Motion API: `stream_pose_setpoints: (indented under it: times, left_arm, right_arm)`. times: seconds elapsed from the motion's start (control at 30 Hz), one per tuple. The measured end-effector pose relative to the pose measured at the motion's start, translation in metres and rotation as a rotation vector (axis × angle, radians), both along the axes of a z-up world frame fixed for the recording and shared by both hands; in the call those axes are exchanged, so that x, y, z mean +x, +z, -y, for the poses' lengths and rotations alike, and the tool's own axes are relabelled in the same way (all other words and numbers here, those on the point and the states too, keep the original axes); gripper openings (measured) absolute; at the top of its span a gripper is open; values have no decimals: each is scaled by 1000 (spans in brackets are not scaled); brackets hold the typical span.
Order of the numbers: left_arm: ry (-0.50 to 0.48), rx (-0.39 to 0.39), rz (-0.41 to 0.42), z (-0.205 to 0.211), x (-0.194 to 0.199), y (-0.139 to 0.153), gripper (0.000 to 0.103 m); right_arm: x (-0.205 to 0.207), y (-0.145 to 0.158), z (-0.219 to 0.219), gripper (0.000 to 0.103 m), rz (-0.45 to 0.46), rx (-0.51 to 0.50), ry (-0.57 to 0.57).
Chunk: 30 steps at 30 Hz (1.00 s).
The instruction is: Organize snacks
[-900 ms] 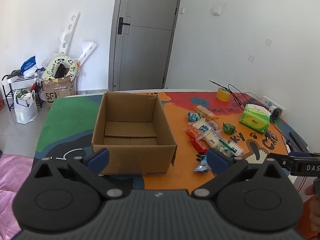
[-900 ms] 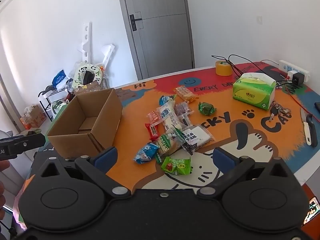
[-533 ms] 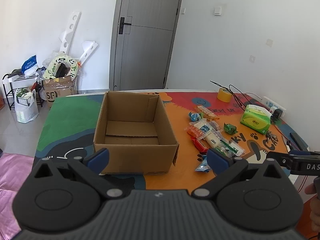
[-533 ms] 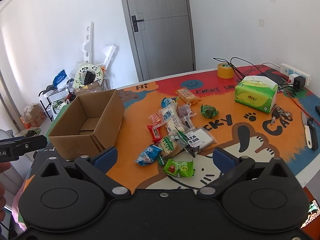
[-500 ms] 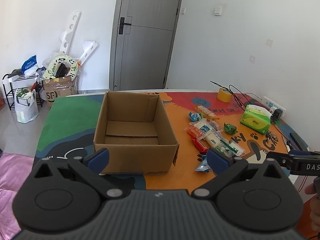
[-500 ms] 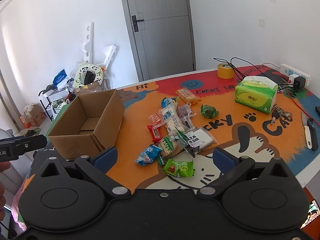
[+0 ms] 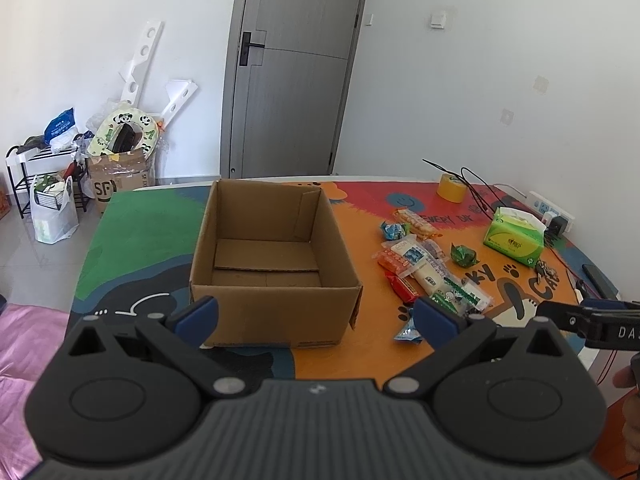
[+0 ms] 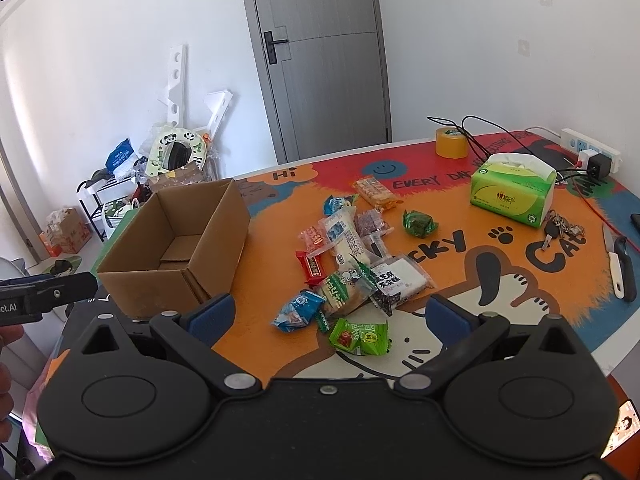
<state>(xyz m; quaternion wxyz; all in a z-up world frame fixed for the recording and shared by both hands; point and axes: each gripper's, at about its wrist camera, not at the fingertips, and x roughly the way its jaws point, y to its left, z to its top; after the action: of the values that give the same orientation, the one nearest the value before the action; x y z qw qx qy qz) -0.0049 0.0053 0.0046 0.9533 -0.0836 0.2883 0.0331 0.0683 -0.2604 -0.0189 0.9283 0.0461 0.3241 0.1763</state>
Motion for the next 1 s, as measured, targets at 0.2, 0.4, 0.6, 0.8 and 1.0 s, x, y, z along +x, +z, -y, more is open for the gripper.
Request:
stream_pose_setpoints:
  times: [0.2, 0.4, 0.6, 0.8, 1.0]
  left_arm:
    - [5, -4, -3, 0, 0, -2, 103]
    - [-11, 1, -7, 6, 3, -5, 103]
    - [-43, 3, -21, 16, 12, -12, 103]
    - [-87, 11, -28, 32, 25, -24, 103]
    - [-142, 13, -66, 49, 45, -44, 103]
  right_arm:
    - [1, -2, 0, 103, -5, 4, -3]
    - [0, -2, 0, 103, 26, -9, -2]
    - [2, -4, 4, 103, 42, -1, -1]
    - [12, -18, 11, 103, -13, -22, -22]
    - [23, -39, 19, 103, -56, -19, -29]
